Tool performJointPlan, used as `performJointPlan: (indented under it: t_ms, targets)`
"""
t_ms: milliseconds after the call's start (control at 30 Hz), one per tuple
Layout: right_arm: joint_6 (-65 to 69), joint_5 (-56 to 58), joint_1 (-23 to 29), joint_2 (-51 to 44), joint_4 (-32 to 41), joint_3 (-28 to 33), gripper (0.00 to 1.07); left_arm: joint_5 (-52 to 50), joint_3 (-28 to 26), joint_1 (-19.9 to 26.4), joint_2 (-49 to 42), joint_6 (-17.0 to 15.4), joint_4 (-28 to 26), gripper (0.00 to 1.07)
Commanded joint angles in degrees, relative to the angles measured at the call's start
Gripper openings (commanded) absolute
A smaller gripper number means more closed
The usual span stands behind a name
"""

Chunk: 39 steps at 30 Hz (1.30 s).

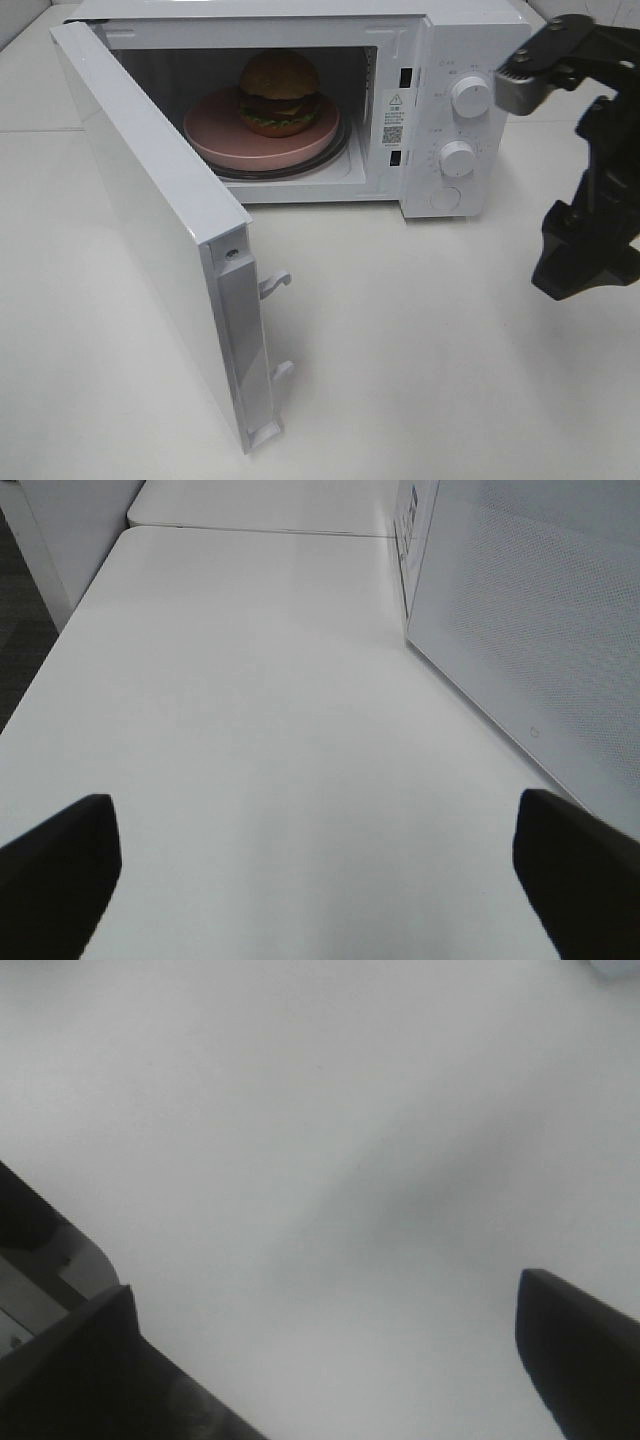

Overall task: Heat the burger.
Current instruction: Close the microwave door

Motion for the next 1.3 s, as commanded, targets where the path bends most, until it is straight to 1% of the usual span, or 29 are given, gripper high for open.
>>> performJointPlan:
  t_ms: [33, 100, 133, 167, 200, 233, 267, 300, 333, 400, 433, 500, 667, 700, 767, 800, 833, 867, 933, 967, 1000, 1033, 1067, 1100, 1133, 1167, 1200, 1233, 1300]
  targets:
    - [7.2, 1.3, -3.5, -1.8, 0.0, 1.8, 0.99, -0.5, 0.1, 0.0, -0.9, -0.2, -0.5, 1.02]
    - [14.1, 2.2, -10.0, -4.2, 0.1, 4.3, 0.99, -0.5, 0.1, 0.0, -0.9, -0.2, -0.5, 1.02]
    - [14.1, 2.2, -10.0, -4.2, 0.1, 4.3, 0.99, -0.5, 0.1, 0.0, -0.9, -0.2, -0.5, 1.02]
    - [15.5, 2.2, -11.5, -4.6, 0.1, 4.9, 0.99, -0.5, 0.1, 0.0, -0.9, -0.2, -0.5, 1.02]
    - [19.3, 2.1, -14.9, -5.6, -0.2, 6.0, 0.99, -0.5, 0.1, 0.0, -0.9, -0.2, -0.5, 1.02]
    - [19.3, 2.1, -14.9, -5.6, -0.2, 6.0, 0.99, -0.5, 0.1, 0.0, -0.9, -0.2, -0.5, 1.02]
    - [21.2, 2.1, -16.7, -6.0, -0.4, 6.4, 0.99, -0.5, 0.1, 0.0, -0.9, -0.2, -0.5, 1.02]
    - [24.9, 2.1, -20.1, -7.0, -0.6, 7.0, 0.99, -0.5, 0.1, 0.0, -0.9, -0.2, -0.5, 1.02]
    - [24.9, 2.1, -20.1, -7.0, -0.6, 7.0, 0.99, -0.5, 0.1, 0.0, -0.9, -0.2, -0.5, 1.02]
    - [29.5, 2.2, -24.1, -8.1, -1.5, 7.5, 0.99, -0.5, 0.1, 0.0, -0.9, -0.2, -0.5, 1.02]
    - [29.5, 2.2, -24.1, -8.1, -1.5, 7.5, 0.99, -0.5, 0.1, 0.0, -0.9, -0.2, -0.5, 1.02]
    - [30.9, 2.1, -26.5, -9.1, -3.2, 7.5, 0.99, -0.5, 0.1, 0.0, -0.9, -0.2, -0.5, 1.02]
    - [31.6, 2.0, -27.0, -11.6, -4.2, 8.2, 0.99, -0.5, 0.1, 0.0, -0.9, -0.2, -0.5, 1.02]
    - [31.6, 1.9, -27.0, -13.9, -4.2, 9.6, 0.99, -0.5, 0.1, 0.0, -0.9, -0.2, -0.5, 1.02]
    - [31.6, 1.9, -27.0, -15.1, -4.2, 10.8, 0.99, -0.5, 0.1, 0.0, -0.9, -0.2, -0.5, 1.02]
    - [31.5, 1.8, -27.0, -18.0, -4.4, 13.3, 0.99, -0.5, 0.1, 0.0, -0.9, -0.2, -0.5, 1.02]
    - [31.5, 1.8, -27.0, -18.0, -4.4, 13.3, 0.99, -0.5, 0.1, 0.0, -0.9, -0.2, -0.5, 1.02]
    - [31.5, 1.7, -27.0, -19.8, -4.6, 14.7, 0.99, -0.5, 0.1, 0.0, -0.9, -0.2, -0.5, 1.02]
    - [31.5, 1.7, -27.0, -26.6, -4.6, 18.2, 0.99, -0.5, 0.1, 0.0, -0.9, -0.2, -0.5, 1.02]
    - [31.5, 1.7, -27.0, -26.6, -4.6, 18.2, 0.99, -0.5, 0.1, 0.0, -0.9, -0.2, -0.5, 1.02]
    - [31.5, 1.7, -27.0, -31.3, -4.6, 20.1, 0.99, -0.5, 0.1, 0.0, -0.9, -0.2, -0.5, 1.02]
    - [31.5, 1.8, -27.0, -33.5, -4.6, 21.1, 0.99, -0.5, 0.1, 0.0, -0.9, -0.2, -0.5, 1.02]
    - [31.5, 1.8, -27.0, -33.5, -4.6, 21.1, 0.99, -0.5, 0.1, 0.0, -0.9, -0.2, -0.5, 1.02]
    - [31.5, 2.0, -27.0, -39.2, -4.6, 22.5, 0.99, -0.5, 0.1, 0.0, -0.9, -0.2, -0.5, 1.02]
    - [31.5, 2.2, -27.0, -42.0, -4.5, 23.0, 0.99, -0.5, 0.1, 0.0, -0.9, -0.2, -0.5, 1.02]
    - [31.5, 2.2, -27.0, -42.0, -4.5, 23.0, 0.99, -0.5, 0.1, 0.0, -0.9, -0.2, -0.5, 1.02]
    - [31.5, 2.5, -27.0, -46.8, -4.4, 23.5, 0.99, -0.5, 0.1, 0.0, -0.9, -0.2, -0.5, 1.02]
    - [31.5, 2.5, -27.0, -46.8, -4.4, 23.5, 0.99, -0.5, 0.1, 0.0, -0.9, -0.2, -0.5, 1.02]
    - [31.3, 3.2, -27.0, -53.5, -4.5, 23.6, 0.99, -0.5, 0.1, 0.0, -0.9, -0.2, -0.5, 1.02]
